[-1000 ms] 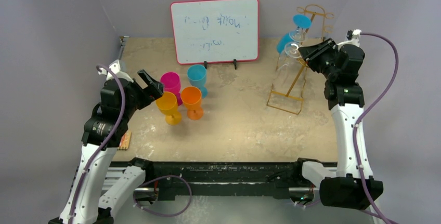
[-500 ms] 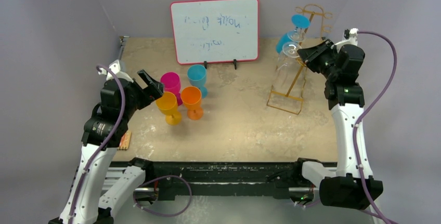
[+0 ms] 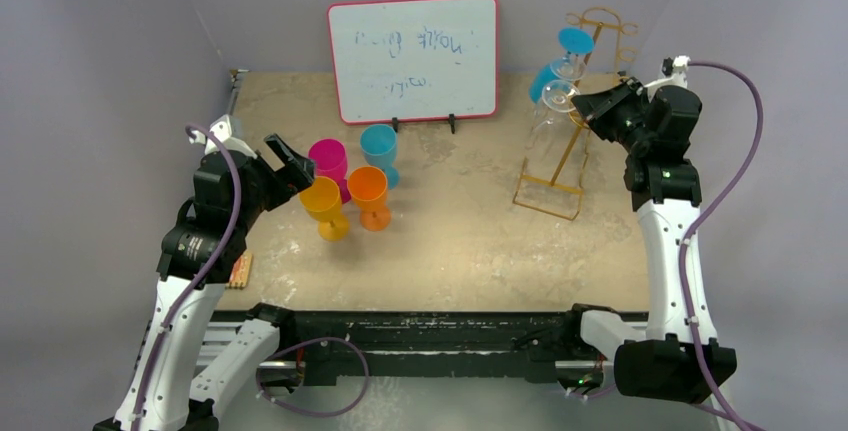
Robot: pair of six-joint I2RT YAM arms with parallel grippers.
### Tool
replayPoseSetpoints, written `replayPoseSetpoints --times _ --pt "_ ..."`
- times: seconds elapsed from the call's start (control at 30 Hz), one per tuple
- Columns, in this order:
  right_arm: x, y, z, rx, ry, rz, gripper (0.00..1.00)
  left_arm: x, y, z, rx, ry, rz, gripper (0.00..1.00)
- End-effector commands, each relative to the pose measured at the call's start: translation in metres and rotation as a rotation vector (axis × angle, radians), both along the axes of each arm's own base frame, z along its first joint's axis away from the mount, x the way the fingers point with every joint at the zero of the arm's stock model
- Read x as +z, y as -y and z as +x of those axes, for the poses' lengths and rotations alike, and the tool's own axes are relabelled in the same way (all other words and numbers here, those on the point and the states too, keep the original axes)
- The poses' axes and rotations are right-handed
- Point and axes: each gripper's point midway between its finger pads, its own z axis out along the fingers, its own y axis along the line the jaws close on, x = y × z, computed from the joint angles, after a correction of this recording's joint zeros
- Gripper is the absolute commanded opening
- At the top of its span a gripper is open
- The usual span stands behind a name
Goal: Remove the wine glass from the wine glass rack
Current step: Pick up the wine glass from the wine rack.
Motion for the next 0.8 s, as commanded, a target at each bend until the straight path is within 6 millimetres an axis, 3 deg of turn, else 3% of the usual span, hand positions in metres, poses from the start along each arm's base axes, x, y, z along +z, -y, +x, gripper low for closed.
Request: replayPoseSetpoints --times 0.0,0.23,0.77 --pt "0.008 -0.01 -0.013 0.04 -0.017 0.038 0.0 0.01 0.0 0.003 0.009 0.035 -0.018 0.92" --pt "0.025 -0.016 -0.016 0.05 0.026 0.099 0.0 0.009 0.0 0.003 0.006 0.032 -0.017 0.92" --pt "0.04 -0.035 -0.014 0.159 0.071 0.166 0.0 0.007 0.0 0.002 0.002 0.028 -0.013 0.92"
